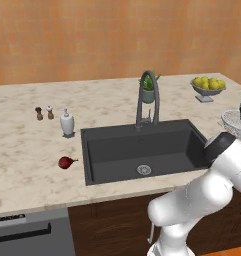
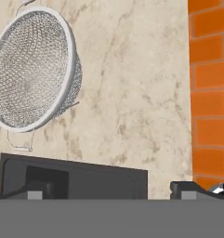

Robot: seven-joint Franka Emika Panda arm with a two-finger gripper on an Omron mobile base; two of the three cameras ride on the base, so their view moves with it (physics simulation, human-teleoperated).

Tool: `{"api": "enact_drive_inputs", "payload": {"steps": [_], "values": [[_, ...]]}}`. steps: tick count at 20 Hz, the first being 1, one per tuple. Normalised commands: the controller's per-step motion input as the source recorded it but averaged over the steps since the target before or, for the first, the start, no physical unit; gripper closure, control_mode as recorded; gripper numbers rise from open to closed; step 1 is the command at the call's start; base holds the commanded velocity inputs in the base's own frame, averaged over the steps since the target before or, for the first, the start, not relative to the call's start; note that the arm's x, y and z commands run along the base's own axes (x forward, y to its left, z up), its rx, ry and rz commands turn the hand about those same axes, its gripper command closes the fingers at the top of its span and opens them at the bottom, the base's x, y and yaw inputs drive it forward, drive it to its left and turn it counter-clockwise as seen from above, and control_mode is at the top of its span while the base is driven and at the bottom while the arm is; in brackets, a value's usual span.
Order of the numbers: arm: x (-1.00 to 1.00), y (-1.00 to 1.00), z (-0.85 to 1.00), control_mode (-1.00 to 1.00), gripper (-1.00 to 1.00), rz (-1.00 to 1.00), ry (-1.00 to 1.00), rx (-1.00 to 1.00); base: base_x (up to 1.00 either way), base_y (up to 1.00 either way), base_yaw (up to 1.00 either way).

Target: Put the colander in the sink, put the pear in the colander, and turn on the sink faucet and pour water over the colander.

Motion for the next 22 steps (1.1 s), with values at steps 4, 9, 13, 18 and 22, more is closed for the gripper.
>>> {"api": "enact_drive_inputs", "payload": {"steps": [4,9,13,18,22], "values": [[0.38,-0.24,-0.15,-1.0,-1.0,-0.01,0.0,0.0,0.0,0.0,0.0],[0.19,-0.33,-0.1,-1.0,-1.0,0.0,0.0,0.01,0.0,0.0,0.0],[0.14,-0.23,-0.16,-1.0,-1.0,0.0,0.0,0.0,0.0,0.0,0.0],[0.13,-0.14,-0.19,-1.0,-1.0,0.0,0.0,0.0,0.0,0.0,0.0],[0.14,-0.11,-0.13,-1.0,-1.0,0.0,0.0,0.0,0.0,0.0,0.0]]}}
